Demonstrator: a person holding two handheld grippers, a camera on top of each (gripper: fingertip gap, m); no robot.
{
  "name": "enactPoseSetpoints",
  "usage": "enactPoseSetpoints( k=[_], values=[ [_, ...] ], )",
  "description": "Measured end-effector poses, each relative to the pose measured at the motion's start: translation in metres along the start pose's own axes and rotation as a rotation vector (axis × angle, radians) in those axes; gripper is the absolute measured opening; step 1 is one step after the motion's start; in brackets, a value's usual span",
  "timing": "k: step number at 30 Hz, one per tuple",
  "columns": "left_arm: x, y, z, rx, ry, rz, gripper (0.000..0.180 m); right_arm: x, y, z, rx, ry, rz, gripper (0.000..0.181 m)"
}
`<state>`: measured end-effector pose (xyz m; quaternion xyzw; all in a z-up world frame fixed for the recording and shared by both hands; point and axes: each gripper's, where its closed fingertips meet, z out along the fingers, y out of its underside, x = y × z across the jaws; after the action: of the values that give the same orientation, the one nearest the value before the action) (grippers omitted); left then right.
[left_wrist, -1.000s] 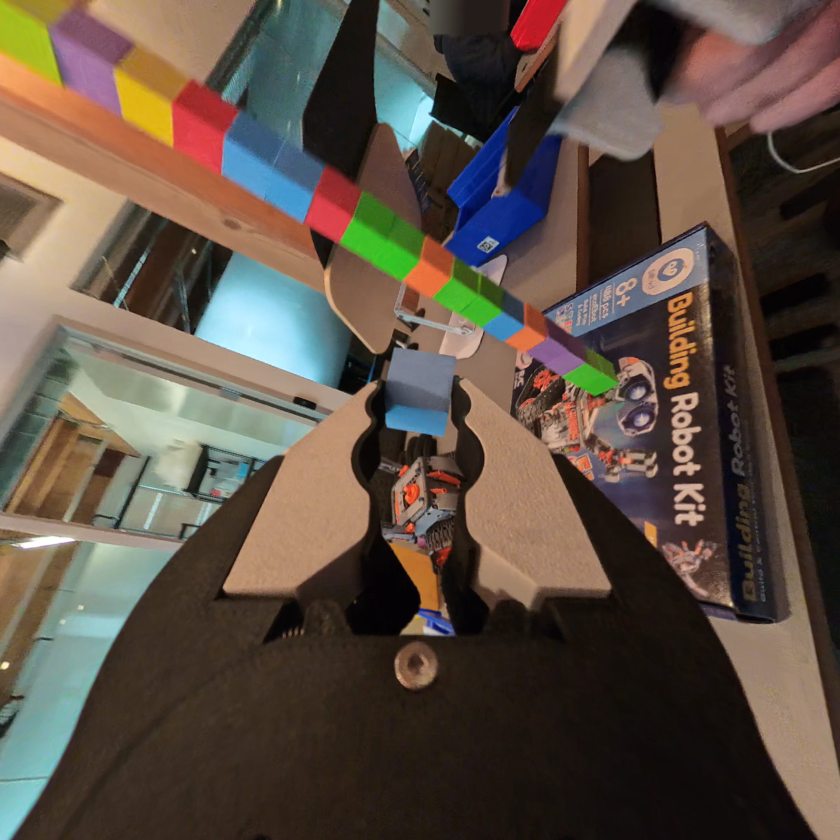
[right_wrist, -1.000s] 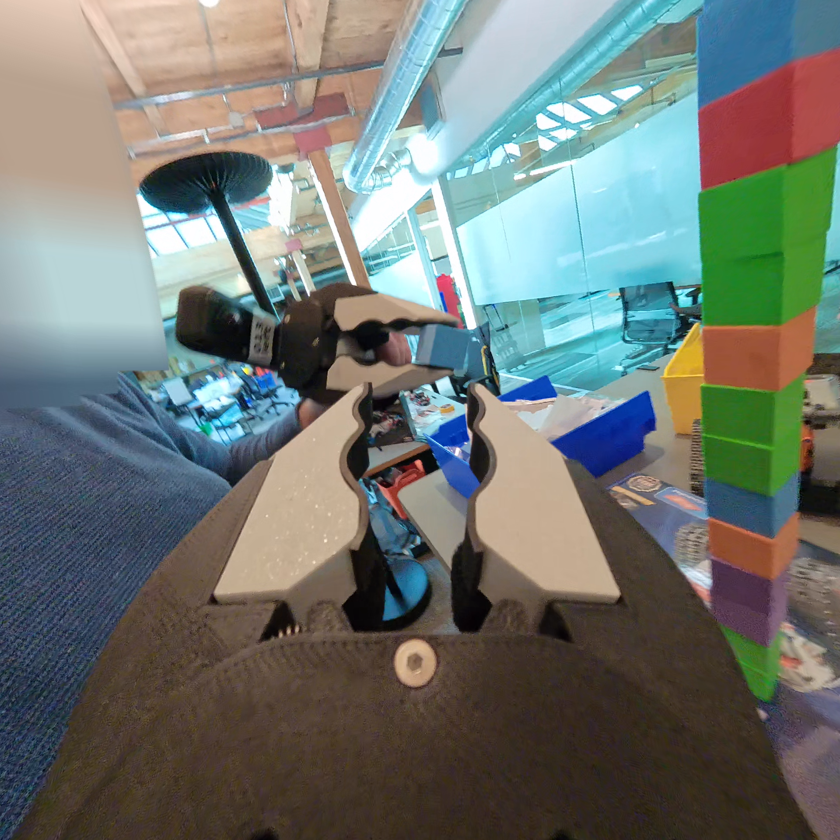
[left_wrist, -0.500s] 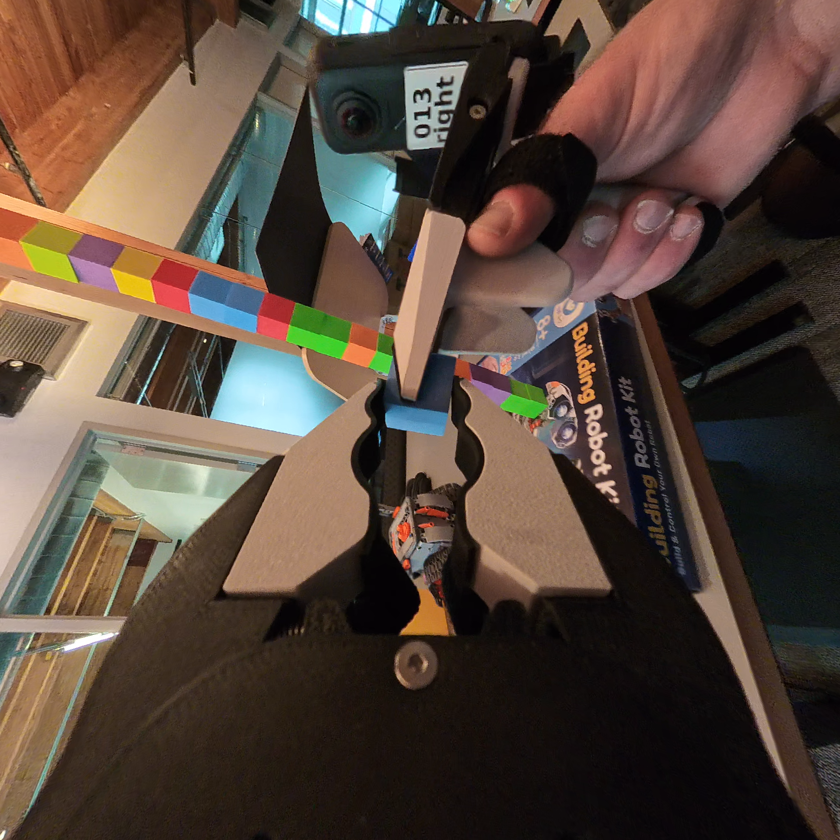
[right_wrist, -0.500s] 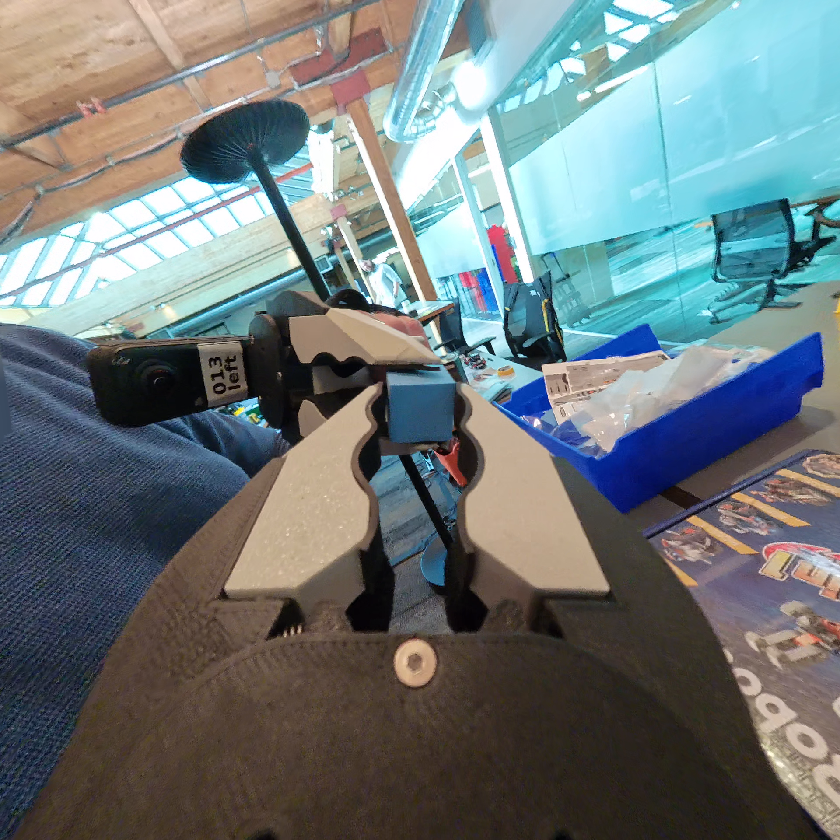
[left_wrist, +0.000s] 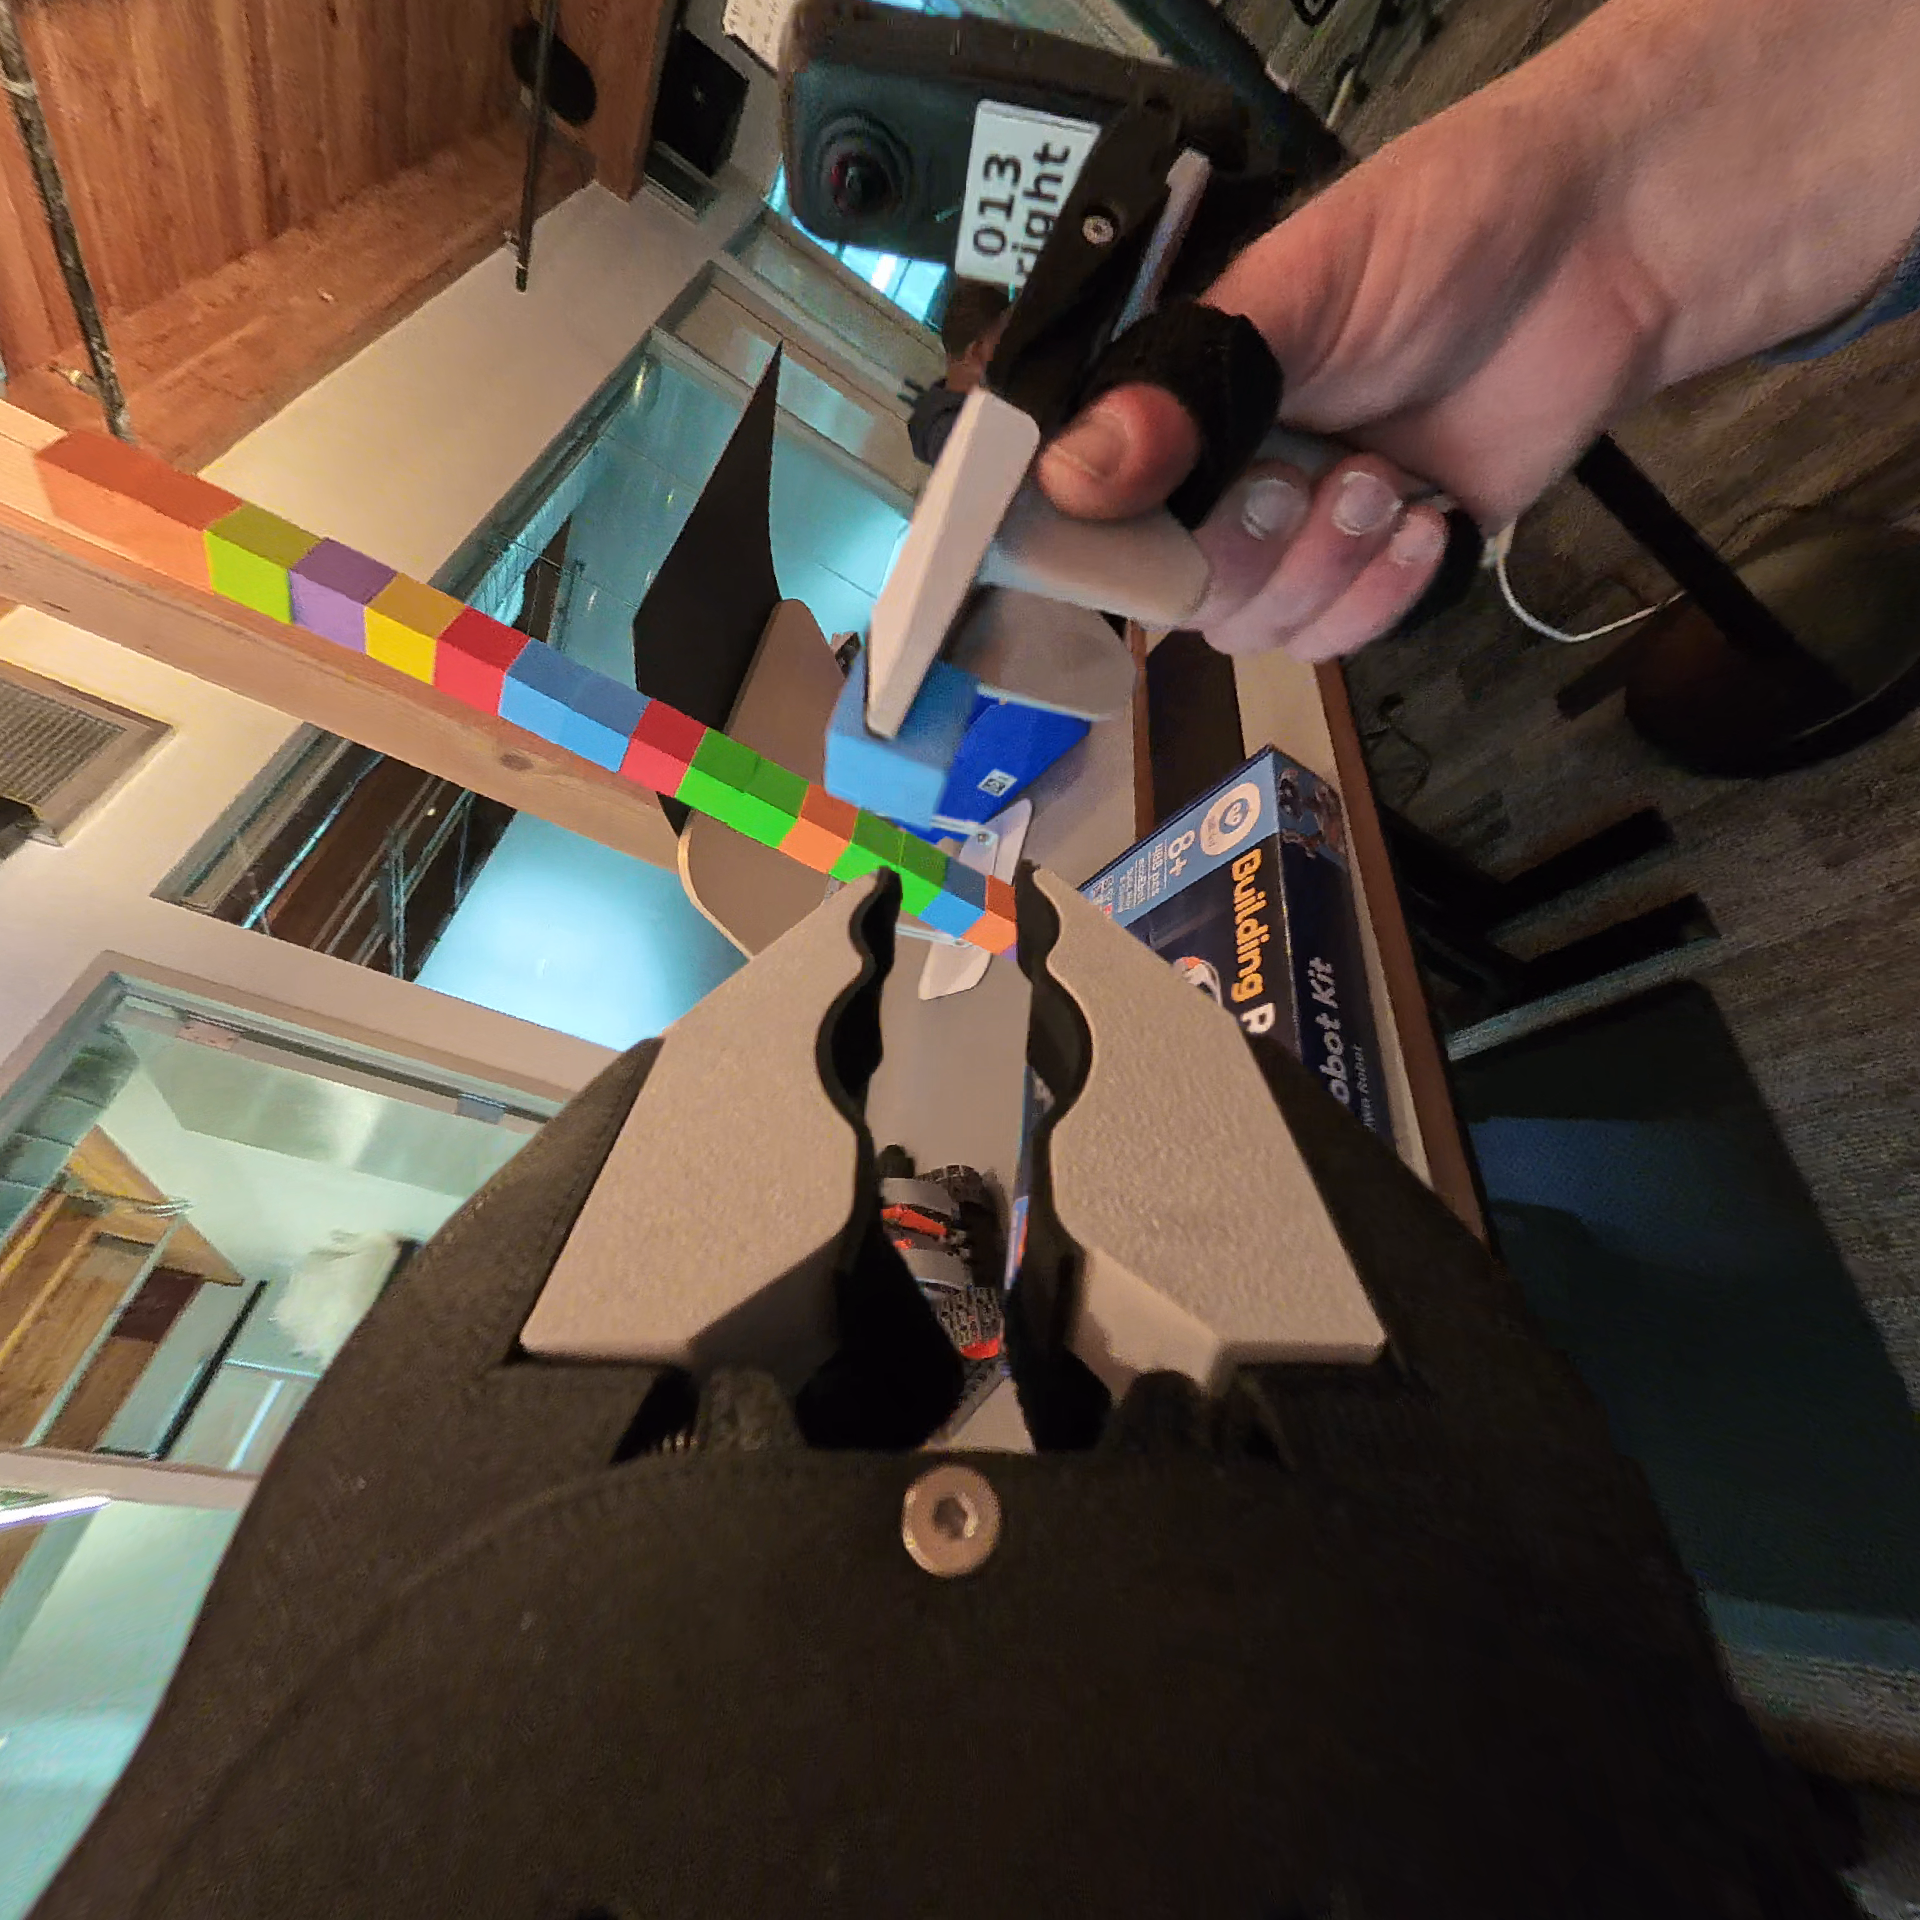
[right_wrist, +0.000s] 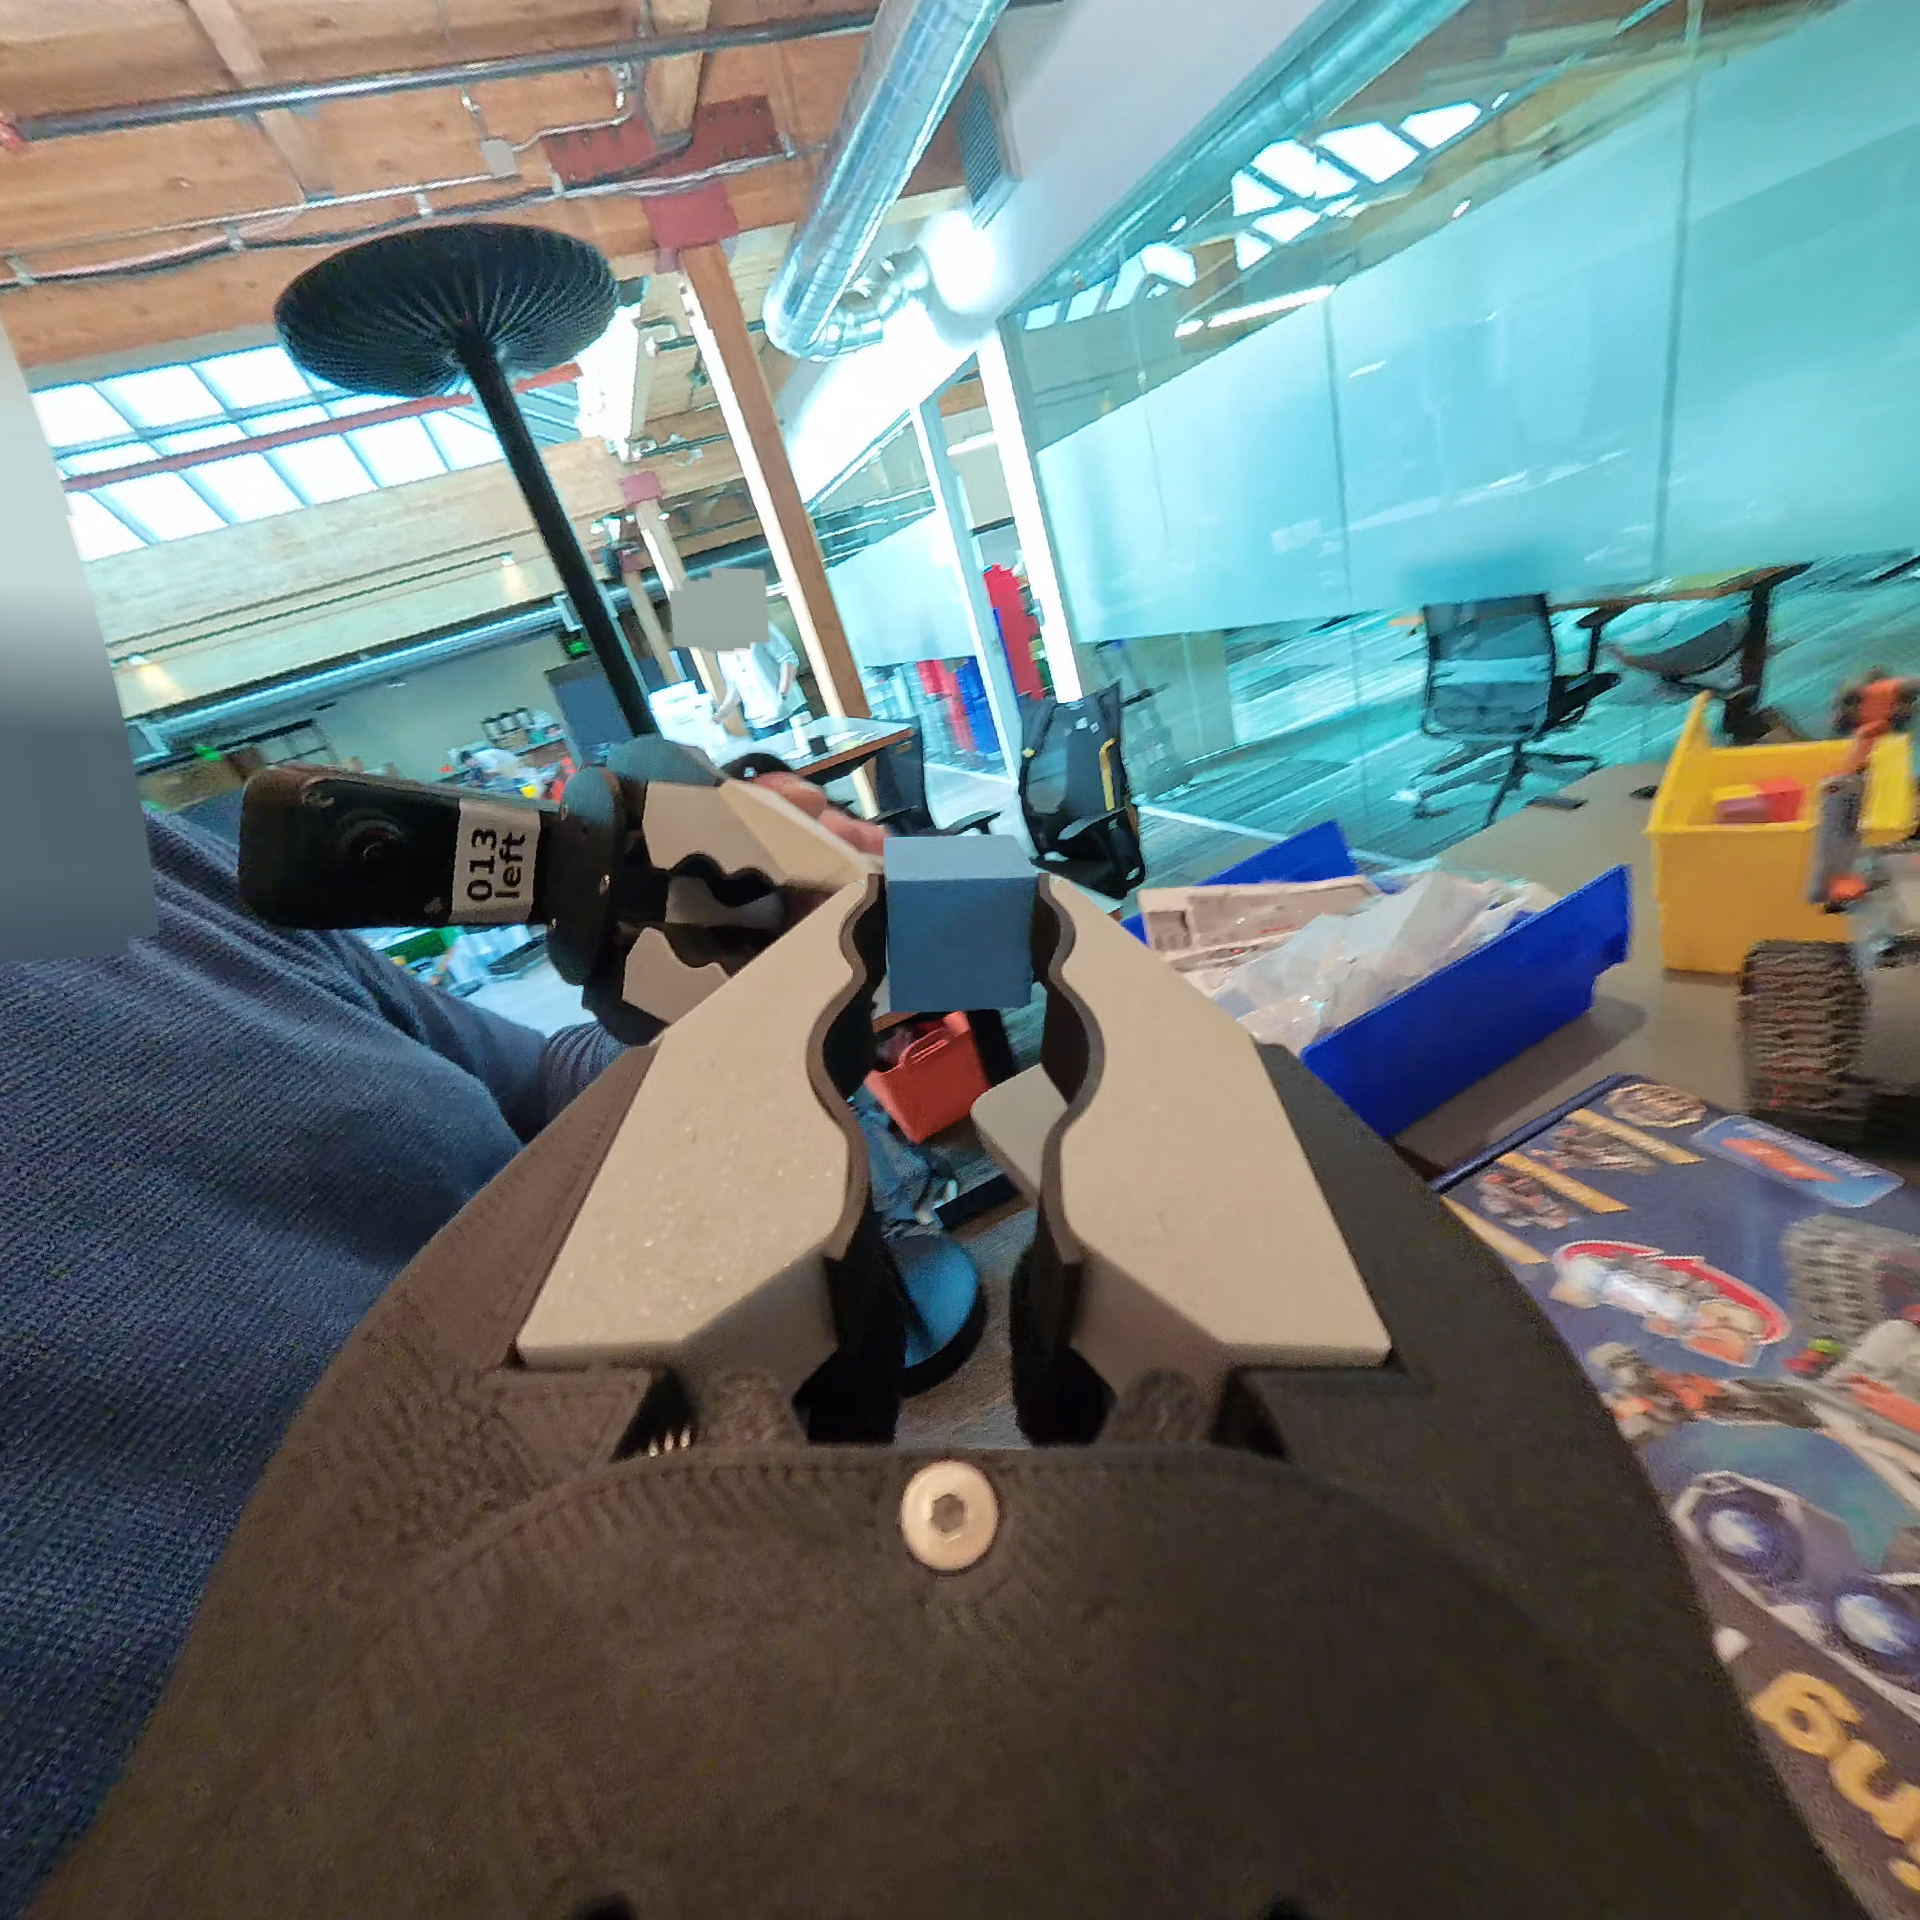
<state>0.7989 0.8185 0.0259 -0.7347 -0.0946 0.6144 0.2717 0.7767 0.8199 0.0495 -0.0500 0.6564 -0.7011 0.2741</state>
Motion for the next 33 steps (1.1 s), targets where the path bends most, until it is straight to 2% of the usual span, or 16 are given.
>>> enactPoseSetpoints(
  k=[5, 15, 25, 33],
  values=[
    [-0.004, 0.003, -0.010, 0.012, -0.023, -0.051, 0.013, -0.002, -0.047, -0.022, 0.045, 0.057, -0.125, 0.026],
    [0.005, 0.020, 0.005, -0.032, -0.035, -0.184, 0.000, 0.008, -0.214, -0.064, 0.116, 0.115, -0.532, 0.026],
    [-0.004, 0.029, 0.032, -0.058, -0.086, -0.250, 0.000, 0.069, -0.324, -0.044, 0.129, -0.019, -0.492, 0.026],
    [-0.011, 0.034, 0.043, -0.071, -0.112, -0.258, 0.000, 0.092, -0.343, -0.017, 0.048, -0.149, -0.449, 0.027]
  ],
)
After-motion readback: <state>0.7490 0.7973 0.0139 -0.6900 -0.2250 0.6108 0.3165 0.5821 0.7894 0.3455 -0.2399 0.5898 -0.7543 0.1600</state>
